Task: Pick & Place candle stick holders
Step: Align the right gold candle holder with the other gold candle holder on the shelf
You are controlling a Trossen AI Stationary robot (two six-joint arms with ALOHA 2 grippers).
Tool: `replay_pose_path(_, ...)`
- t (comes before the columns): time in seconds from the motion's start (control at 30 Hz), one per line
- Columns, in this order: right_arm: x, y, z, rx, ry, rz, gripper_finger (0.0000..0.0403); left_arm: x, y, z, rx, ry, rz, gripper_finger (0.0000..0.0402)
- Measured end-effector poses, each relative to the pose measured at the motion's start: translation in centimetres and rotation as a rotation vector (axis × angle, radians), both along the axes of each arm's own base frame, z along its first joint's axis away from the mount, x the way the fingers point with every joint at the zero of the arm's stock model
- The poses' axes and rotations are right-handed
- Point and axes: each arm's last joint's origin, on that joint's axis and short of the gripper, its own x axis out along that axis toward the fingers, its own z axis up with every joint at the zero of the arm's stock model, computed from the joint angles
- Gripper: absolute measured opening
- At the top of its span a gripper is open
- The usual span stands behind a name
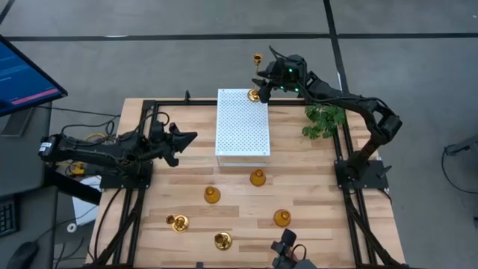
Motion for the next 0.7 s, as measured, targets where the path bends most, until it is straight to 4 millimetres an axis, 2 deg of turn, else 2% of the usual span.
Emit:
replay_pose_path(0.2,-0.5,0.5,0.8,0.008,-0.012,-0.002,0.0239,0.0,0.0,0.0,-0.004,-0.001,-0.002,0.0008)
replay_pose_path(0.43,-3.5,2.4,3.7,0.033,0.03,-0.015,0.0245,0.0,0.0,0.0,-0.004,-0.002,-0.002,0.0008)
replay_pose_path(0.53,-5.8,4.6,5.7,0.029,0.077,0.003,0.024,0.0,0.0,0.0,0.0,-0.002,-0.009,0.0008)
replay_pose_path(0.7,-9.7,9.9,8.8,0.059,0.095,0.086,0.0238,0.0,0.0,0.0,0.004,-0.002,-0.016,0.0008)
